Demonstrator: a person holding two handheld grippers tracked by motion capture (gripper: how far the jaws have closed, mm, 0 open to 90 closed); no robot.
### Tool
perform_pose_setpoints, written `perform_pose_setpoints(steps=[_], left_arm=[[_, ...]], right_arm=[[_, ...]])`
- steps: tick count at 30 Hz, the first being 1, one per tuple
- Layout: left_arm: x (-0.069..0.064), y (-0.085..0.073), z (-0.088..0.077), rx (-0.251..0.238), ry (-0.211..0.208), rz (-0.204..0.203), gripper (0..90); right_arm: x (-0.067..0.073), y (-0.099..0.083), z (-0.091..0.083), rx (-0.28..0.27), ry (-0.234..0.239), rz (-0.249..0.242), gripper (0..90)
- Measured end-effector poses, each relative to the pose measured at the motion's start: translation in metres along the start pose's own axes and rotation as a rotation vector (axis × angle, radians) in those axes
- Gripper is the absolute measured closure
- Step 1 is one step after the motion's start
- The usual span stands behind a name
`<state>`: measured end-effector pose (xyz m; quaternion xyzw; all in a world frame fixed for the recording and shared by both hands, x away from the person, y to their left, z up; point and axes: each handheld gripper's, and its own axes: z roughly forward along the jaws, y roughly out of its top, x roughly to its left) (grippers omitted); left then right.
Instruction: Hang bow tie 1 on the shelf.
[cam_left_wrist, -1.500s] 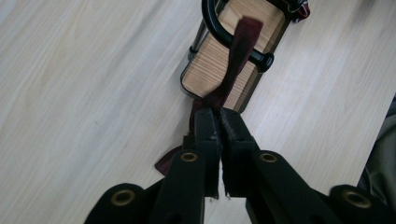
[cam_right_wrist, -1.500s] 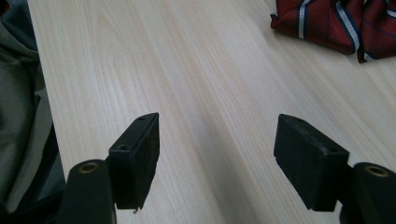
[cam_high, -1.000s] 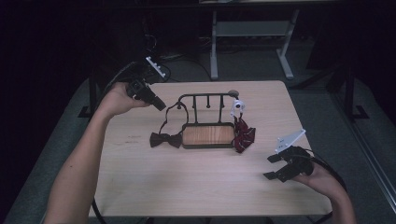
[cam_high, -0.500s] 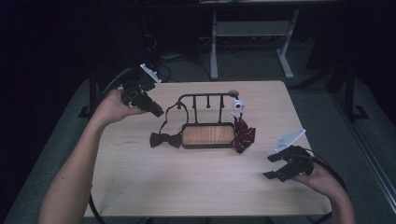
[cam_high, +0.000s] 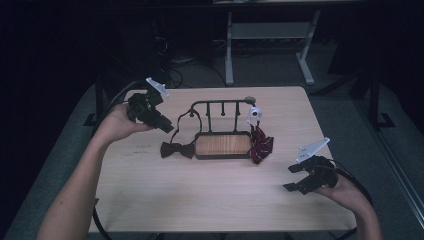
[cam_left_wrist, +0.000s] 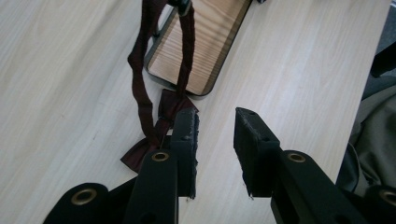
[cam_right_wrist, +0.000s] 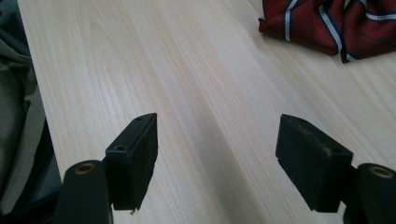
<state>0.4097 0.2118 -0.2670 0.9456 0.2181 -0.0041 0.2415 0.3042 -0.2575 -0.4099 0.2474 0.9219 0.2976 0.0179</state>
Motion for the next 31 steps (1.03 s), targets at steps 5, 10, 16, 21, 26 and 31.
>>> perform_pose_setpoints(steps=[5, 10, 16, 21, 26, 31], left_arm=[[-0.003, -0.008, -0.002, -0.009, 0.000, 0.001, 68.4], [-0.007, -0.015, -0.005, -0.012, 0.011, 0.013, 67.4], [-0.014, -0.028, 0.002, -0.013, 0.015, 0.014, 65.9], [-0.020, -0.036, 0.009, -0.007, 0.019, 0.023, 62.9], [-0.028, -0.042, 0.013, -0.015, 0.020, 0.032, 60.3], [-0.035, -0.049, 0.015, -0.024, 0.022, 0.045, 58.5]], right_arm=[[-0.001, 0.000, -0.001, -0.003, 0.002, 0.004, 29.2], [-0.001, 0.000, -0.002, -0.004, -0.004, 0.008, 29.1], [-0.002, -0.003, -0.002, -0.004, 0.001, 0.026, 29.1], [-0.002, -0.003, -0.001, -0.002, -0.002, 0.018, 29.0], [-0.002, -0.004, -0.002, -0.003, 0.000, 0.026, 29.0], [-0.003, -0.005, -0.003, -0.007, -0.007, 0.019, 28.9]])
